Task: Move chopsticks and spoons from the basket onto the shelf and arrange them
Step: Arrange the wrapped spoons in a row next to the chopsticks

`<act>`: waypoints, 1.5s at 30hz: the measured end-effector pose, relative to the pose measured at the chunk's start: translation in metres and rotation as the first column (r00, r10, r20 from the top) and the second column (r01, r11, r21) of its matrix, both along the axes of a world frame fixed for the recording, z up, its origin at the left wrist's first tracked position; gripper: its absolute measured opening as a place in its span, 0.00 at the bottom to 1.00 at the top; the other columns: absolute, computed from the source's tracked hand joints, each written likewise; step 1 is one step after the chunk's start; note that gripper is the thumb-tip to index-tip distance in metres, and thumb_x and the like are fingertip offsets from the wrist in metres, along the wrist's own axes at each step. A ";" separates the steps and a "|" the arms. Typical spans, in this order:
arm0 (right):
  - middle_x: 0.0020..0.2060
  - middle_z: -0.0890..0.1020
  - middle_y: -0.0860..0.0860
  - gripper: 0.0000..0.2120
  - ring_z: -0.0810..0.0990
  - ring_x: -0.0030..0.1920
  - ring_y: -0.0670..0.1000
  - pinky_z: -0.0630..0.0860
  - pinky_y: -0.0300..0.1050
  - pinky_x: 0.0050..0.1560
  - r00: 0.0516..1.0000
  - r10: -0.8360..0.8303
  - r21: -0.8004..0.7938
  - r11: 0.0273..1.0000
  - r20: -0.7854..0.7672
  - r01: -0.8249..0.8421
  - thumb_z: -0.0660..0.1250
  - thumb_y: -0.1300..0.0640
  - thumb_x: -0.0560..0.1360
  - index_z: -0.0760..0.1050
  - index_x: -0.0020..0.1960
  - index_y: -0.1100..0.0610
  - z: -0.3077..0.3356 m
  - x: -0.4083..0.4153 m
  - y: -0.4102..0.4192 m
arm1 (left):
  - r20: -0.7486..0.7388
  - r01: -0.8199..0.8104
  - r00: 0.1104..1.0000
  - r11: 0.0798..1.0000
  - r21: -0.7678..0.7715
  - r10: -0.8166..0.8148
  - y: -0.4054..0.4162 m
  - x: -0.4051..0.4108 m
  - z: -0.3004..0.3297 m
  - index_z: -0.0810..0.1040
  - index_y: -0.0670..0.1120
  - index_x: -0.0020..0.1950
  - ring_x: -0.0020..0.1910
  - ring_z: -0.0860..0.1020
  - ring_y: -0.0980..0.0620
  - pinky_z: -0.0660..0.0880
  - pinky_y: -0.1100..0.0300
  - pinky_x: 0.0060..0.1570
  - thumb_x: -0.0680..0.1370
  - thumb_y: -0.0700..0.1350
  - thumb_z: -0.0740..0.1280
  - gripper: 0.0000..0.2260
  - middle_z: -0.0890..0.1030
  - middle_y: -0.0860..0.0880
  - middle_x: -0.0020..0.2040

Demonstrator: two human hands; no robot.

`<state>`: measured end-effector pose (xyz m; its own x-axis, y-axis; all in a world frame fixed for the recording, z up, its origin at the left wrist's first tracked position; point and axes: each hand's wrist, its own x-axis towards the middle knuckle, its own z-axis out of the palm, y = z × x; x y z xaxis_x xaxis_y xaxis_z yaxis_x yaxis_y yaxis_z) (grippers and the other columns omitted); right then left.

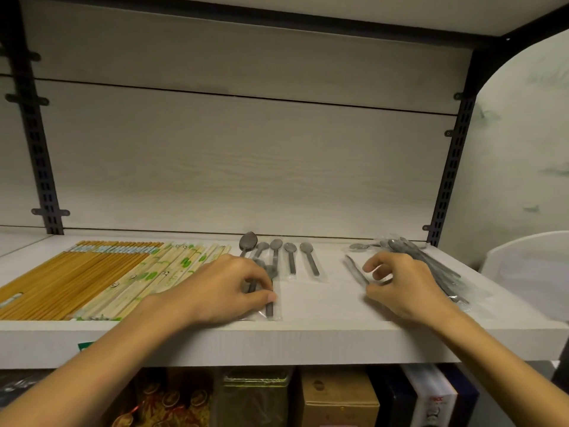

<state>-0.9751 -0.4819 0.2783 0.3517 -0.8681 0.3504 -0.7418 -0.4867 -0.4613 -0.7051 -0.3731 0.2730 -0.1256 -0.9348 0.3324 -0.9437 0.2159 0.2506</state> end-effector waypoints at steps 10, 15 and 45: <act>0.38 0.84 0.49 0.06 0.81 0.42 0.51 0.80 0.49 0.47 0.989 -0.025 -0.052 0.998 -0.148 0.018 0.68 0.55 0.71 0.84 0.42 0.54 -0.002 0.008 -0.004 | -0.001 0.010 1.000 1.000 -0.013 -0.010 -0.006 -0.011 0.001 0.83 0.56 0.50 0.45 0.77 0.59 0.76 0.53 0.48 0.76 0.58 0.65 0.10 0.81 0.59 0.45; 0.36 0.84 0.47 0.09 0.80 0.39 0.49 0.72 0.39 0.43 0.999 -0.019 -0.100 0.995 0.038 0.023 0.66 0.63 0.72 0.84 0.40 0.54 0.003 0.008 -0.004 | -0.009 0.017 1.000 1.000 -0.004 -0.017 -0.007 -0.010 0.001 0.81 0.59 0.50 0.46 0.77 0.60 0.76 0.54 0.48 0.74 0.63 0.63 0.13 0.81 0.60 0.46; 0.30 0.81 0.45 0.04 0.75 0.30 0.39 0.68 0.26 0.32 0.957 0.256 0.071 0.961 0.140 -0.267 0.73 0.56 0.72 0.85 0.43 0.56 -0.007 0.074 0.019 | -0.002 0.063 0.998 0.997 0.043 -0.063 -0.007 0.003 -0.006 0.81 0.56 0.56 0.51 0.77 0.59 0.75 0.53 0.53 0.75 0.62 0.64 0.16 0.81 0.58 0.51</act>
